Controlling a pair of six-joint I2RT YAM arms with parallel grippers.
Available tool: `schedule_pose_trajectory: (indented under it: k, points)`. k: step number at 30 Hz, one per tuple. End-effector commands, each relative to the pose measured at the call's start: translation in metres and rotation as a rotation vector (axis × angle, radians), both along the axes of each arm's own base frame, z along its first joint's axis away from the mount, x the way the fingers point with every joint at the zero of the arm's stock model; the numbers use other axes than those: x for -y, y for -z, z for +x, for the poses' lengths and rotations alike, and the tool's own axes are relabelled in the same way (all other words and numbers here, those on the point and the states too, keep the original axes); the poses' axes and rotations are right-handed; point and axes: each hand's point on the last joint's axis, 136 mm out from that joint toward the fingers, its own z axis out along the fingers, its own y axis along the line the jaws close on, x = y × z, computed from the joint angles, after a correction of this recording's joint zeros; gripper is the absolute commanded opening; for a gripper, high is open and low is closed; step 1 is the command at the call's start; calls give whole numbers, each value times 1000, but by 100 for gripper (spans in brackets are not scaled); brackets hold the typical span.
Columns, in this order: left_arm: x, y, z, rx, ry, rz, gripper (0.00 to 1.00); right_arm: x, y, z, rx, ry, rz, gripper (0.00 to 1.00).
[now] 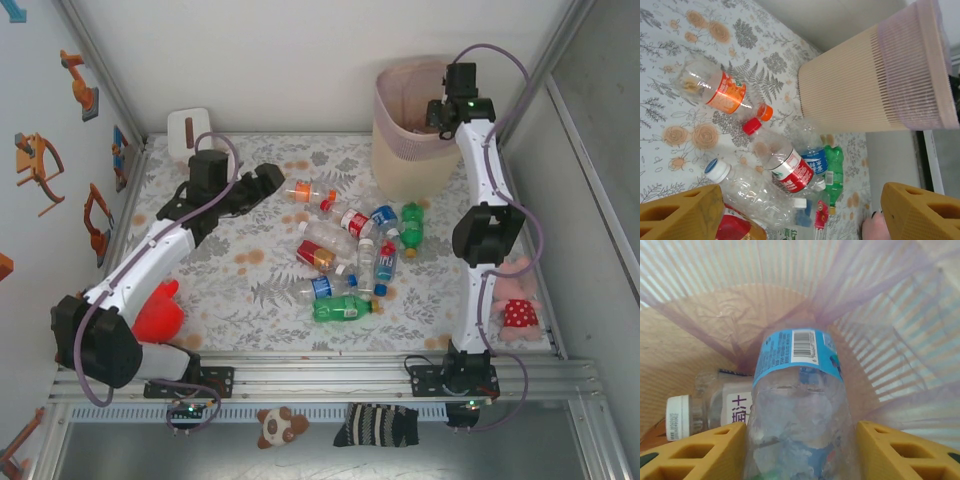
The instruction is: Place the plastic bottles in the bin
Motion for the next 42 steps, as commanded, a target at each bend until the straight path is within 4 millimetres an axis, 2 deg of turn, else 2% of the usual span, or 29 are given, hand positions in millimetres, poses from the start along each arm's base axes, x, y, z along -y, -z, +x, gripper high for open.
schedule_pose_trajectory:
  k: [1,13,17,21,25,29,37,42]
  points:
    - [4,-9,0,21,50,37,81,4,-50,-14,78,0,7,57]
    - [19,-11,12,148,263,177,80,-3,-132,-45,233,-39,34,58]
    - [27,-9,19,259,397,280,80,-5,-158,-63,274,-55,45,58]
    - [35,1,25,362,569,392,76,-6,-174,-82,293,-68,50,58]
    - [47,19,28,496,788,489,76,-5,-179,-102,287,-69,48,57]
    - [51,41,44,579,921,594,76,-3,-180,-123,274,-67,35,57]
    - [53,72,90,810,1035,768,78,5,-168,-168,225,-44,13,57]
    - [50,93,111,855,1107,821,84,10,-156,-190,192,-34,-19,58]
